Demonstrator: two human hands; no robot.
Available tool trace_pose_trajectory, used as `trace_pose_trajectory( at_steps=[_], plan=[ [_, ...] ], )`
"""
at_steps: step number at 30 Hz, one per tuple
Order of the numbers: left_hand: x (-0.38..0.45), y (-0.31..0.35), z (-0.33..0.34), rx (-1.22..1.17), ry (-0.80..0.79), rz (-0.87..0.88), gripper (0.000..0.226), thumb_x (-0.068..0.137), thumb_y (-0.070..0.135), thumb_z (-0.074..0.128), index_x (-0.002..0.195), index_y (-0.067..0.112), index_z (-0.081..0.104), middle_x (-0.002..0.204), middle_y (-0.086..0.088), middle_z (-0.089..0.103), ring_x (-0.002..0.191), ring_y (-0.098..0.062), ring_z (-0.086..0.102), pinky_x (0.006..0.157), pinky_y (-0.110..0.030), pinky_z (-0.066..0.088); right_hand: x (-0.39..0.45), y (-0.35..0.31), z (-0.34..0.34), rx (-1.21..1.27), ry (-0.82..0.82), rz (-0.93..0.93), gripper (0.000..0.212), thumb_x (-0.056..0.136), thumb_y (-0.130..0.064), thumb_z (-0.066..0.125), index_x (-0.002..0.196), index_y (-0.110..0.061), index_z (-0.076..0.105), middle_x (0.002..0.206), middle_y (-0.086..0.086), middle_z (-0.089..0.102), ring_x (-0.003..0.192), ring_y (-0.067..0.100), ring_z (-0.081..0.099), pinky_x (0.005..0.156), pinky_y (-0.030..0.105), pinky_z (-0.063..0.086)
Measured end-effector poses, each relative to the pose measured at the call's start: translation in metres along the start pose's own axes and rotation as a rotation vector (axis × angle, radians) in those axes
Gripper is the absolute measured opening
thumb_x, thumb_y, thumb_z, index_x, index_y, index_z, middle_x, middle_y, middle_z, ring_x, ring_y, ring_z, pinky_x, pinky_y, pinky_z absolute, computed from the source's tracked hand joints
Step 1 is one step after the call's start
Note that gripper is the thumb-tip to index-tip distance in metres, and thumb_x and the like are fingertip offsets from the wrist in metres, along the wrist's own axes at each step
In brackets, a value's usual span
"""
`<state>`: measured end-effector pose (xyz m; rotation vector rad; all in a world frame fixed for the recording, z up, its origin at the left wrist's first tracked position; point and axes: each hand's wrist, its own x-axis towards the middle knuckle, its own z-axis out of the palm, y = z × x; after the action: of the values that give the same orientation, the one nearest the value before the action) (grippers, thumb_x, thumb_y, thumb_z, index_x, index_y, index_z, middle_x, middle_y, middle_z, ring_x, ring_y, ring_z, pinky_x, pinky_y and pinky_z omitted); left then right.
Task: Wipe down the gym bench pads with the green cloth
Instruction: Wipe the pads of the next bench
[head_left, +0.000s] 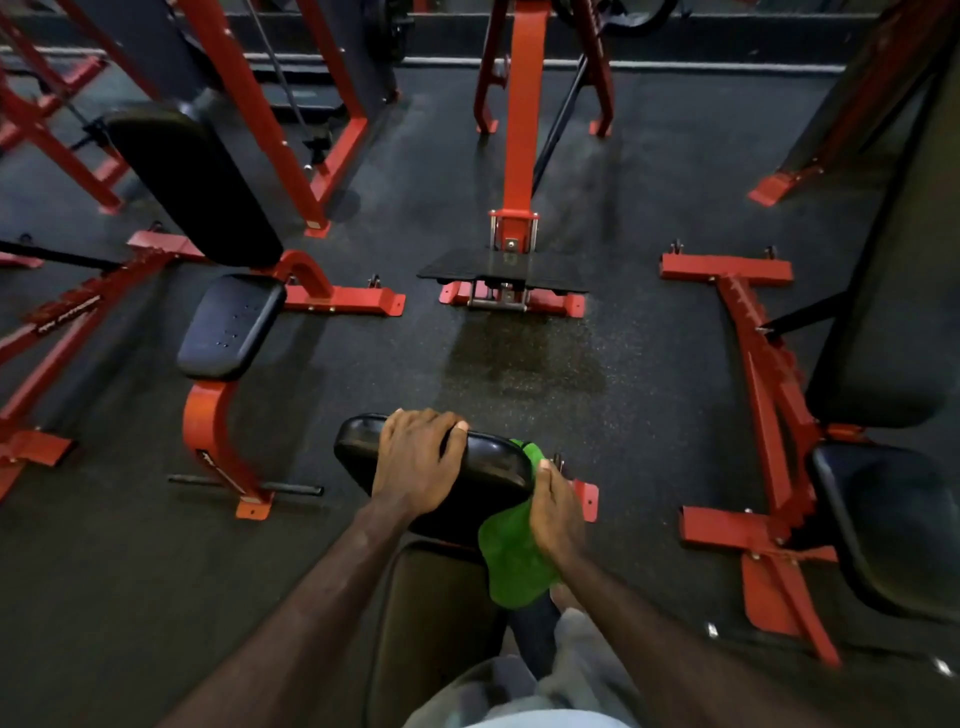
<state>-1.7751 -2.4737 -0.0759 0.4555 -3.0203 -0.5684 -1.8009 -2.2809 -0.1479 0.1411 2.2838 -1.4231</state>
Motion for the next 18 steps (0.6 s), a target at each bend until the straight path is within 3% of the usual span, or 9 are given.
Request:
trace_pose_trajectory(
  at_steps=[3, 5, 7, 9, 11, 12, 14, 16, 18],
  plan=[
    [-0.001, -0.001, 0.0, 0.015, 0.013, 0.019, 0.03, 0.105, 0.043, 0.035, 0.098, 0.031, 0.062, 0.095, 0.01, 0.063, 0.1, -0.016, 0.059, 0.111, -0.043, 0.033, -0.004, -0.018, -0.002, 0.025, 0.054, -0.105, 0.045, 0.113, -0.039, 0.03, 0.143, -0.024, 0.059, 0.132, -0.004, 0.064, 0.123, 0.01, 0.057, 0.103, 0.025, 0.041],
    [-0.002, -0.001, 0.002, 0.029, 0.008, 0.008, 0.028, 0.106, 0.041, 0.038, 0.098, 0.03, 0.062, 0.096, 0.008, 0.063, 0.1, -0.017, 0.059, 0.111, -0.044, 0.033, -0.019, -0.028, 0.0, 0.075, 0.169, -0.255, 0.047, 0.111, -0.039, 0.029, 0.149, -0.026, 0.053, 0.133, -0.015, 0.057, 0.124, -0.004, 0.051, 0.103, 0.012, 0.034],
    [-0.002, -0.001, 0.004, 0.043, 0.018, -0.001, 0.03, 0.105, 0.042, 0.036, 0.098, 0.029, 0.062, 0.097, 0.007, 0.064, 0.101, -0.019, 0.059, 0.111, -0.044, 0.032, -0.027, -0.014, 0.007, 0.053, 0.224, -0.291, 0.048, 0.11, -0.039, 0.029, 0.151, -0.026, 0.049, 0.132, -0.021, 0.053, 0.124, -0.007, 0.048, 0.101, 0.009, 0.032],
    [-0.003, -0.001, 0.005, 0.037, 0.022, 0.002, 0.033, 0.104, 0.044, 0.034, 0.097, 0.029, 0.062, 0.097, 0.007, 0.064, 0.1, -0.019, 0.059, 0.11, -0.044, 0.033, -0.017, 0.01, 0.011, -0.001, 0.146, -0.119, 0.046, 0.11, -0.041, 0.026, 0.14, -0.027, 0.058, 0.125, -0.012, 0.06, 0.12, 0.007, 0.057, 0.102, 0.025, 0.042],
    [-0.003, -0.002, 0.005, 0.039, 0.037, 0.015, 0.035, 0.104, 0.045, 0.033, 0.097, 0.03, 0.063, 0.096, 0.008, 0.064, 0.1, -0.019, 0.06, 0.109, -0.043, 0.033, -0.002, 0.019, 0.01, -0.054, 0.023, 0.096, 0.04, 0.111, -0.041, 0.026, 0.107, -0.025, 0.063, 0.104, -0.001, 0.064, 0.104, 0.023, 0.064, 0.096, 0.046, 0.052],
    [-0.002, -0.002, 0.005, 0.037, 0.035, 0.014, 0.036, 0.104, 0.045, 0.032, 0.097, 0.03, 0.063, 0.097, 0.008, 0.064, 0.101, -0.019, 0.06, 0.109, -0.043, 0.033, 0.002, 0.015, 0.007, -0.063, -0.001, 0.117, 0.037, 0.111, -0.039, 0.029, 0.099, -0.025, 0.061, 0.095, -0.001, 0.063, 0.094, 0.023, 0.064, 0.091, 0.048, 0.053],
    [-0.002, -0.002, 0.005, 0.035, 0.042, 0.015, 0.038, 0.103, 0.046, 0.031, 0.098, 0.03, 0.064, 0.097, 0.008, 0.065, 0.102, -0.019, 0.06, 0.109, -0.043, 0.033, 0.0, 0.001, 0.0, -0.051, 0.057, 0.065, 0.031, 0.111, -0.034, 0.037, 0.105, -0.023, 0.065, 0.094, -0.003, 0.064, 0.092, 0.019, 0.064, 0.083, 0.034, 0.051],
    [-0.003, -0.001, 0.005, 0.038, 0.046, 0.014, 0.038, 0.103, 0.047, 0.031, 0.099, 0.03, 0.065, 0.098, 0.008, 0.065, 0.103, -0.019, 0.06, 0.11, -0.043, 0.032, -0.014, -0.021, -0.007, -0.02, 0.164, -0.044, 0.027, 0.11, -0.033, 0.043, 0.118, -0.02, 0.065, 0.106, -0.003, 0.067, 0.098, 0.01, 0.062, 0.081, 0.015, 0.043],
    [-0.004, 0.0, 0.007, 0.031, 0.052, 0.002, 0.038, 0.103, 0.046, 0.031, 0.1, 0.029, 0.065, 0.1, 0.007, 0.066, 0.104, -0.018, 0.059, 0.112, -0.042, 0.03, -0.031, -0.039, -0.009, 0.021, 0.26, -0.178, 0.039, 0.105, -0.044, 0.048, 0.132, -0.019, 0.061, 0.122, -0.004, 0.064, 0.111, 0.01, 0.059, 0.094, 0.021, 0.044]
  ],
)
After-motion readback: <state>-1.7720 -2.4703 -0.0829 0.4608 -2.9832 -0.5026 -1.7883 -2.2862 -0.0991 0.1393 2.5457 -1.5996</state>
